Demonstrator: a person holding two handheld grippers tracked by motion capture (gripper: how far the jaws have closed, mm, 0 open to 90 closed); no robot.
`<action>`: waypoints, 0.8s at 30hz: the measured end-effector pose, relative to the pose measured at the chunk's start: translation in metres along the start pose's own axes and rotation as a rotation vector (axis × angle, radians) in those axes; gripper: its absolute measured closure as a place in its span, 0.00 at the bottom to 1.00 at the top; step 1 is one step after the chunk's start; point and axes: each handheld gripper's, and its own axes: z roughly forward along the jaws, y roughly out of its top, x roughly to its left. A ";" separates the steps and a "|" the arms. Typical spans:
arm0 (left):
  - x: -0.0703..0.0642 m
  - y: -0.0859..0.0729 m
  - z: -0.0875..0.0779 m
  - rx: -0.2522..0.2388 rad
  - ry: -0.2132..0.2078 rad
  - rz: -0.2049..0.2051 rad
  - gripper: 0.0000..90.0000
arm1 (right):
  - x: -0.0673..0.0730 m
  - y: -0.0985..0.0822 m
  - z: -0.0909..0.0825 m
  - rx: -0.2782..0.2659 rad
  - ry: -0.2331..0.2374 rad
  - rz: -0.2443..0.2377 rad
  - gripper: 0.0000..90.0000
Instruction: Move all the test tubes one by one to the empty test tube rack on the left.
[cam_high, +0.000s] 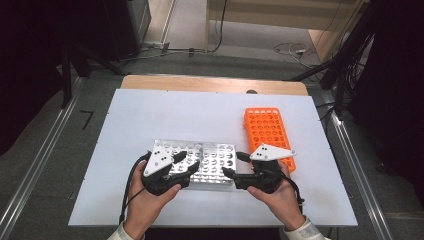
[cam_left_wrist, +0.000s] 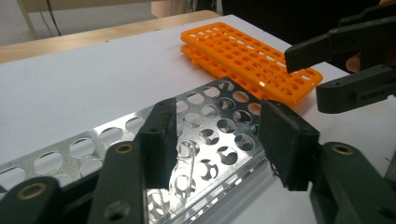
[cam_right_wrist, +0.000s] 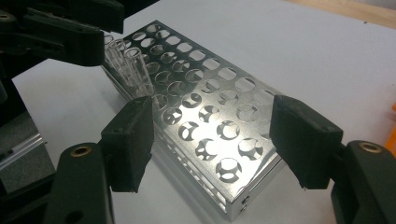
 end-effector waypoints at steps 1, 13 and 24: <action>0.001 0.000 -0.002 -0.005 0.000 -0.004 0.48 | 0.000 0.000 0.000 -0.001 -0.003 0.002 0.33; 0.024 -0.001 -0.024 -0.053 0.065 -0.069 0.33 | -0.019 -0.018 -0.013 -0.015 -0.065 0.035 0.29; 0.029 -0.004 -0.035 -0.077 0.090 -0.078 0.31 | -0.031 -0.028 -0.026 -0.023 -0.104 0.060 0.28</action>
